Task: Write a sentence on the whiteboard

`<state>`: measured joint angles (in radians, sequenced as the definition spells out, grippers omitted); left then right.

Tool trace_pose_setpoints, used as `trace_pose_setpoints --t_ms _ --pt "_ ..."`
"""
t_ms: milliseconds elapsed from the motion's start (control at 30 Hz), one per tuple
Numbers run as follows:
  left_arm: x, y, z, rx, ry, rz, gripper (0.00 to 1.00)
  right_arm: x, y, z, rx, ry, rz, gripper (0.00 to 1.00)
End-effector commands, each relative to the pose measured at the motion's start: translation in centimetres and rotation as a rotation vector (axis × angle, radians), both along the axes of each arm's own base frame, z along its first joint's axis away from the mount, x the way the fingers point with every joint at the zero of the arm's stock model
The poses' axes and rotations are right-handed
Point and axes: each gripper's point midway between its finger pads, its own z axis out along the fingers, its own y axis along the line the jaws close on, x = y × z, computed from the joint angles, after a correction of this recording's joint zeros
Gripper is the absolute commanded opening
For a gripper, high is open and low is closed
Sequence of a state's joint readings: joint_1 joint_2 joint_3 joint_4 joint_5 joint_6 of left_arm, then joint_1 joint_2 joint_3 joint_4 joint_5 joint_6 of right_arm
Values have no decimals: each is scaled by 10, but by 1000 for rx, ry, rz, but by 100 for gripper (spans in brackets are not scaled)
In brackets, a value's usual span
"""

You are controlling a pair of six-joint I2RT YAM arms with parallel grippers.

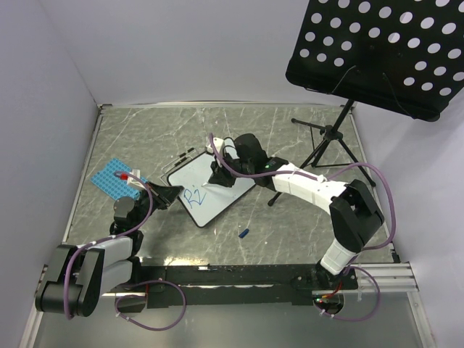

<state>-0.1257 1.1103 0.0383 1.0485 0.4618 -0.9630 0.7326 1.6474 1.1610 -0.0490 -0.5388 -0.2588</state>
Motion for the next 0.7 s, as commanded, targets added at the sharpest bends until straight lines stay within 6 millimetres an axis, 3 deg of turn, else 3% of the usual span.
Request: trace_pose_setpoints --t_ms 0,300,667 --pt "-13 -4 -2 10 -39 -35 1 -2 12 11 27 -10 46 0" --pt "-13 -3 -2 12 -39 -29 1 -15 8 3 -1 5 96 0" --pt "-13 -2 -1 16 -43 -26 1 -8 -8 -4 -40 -13 40 0"
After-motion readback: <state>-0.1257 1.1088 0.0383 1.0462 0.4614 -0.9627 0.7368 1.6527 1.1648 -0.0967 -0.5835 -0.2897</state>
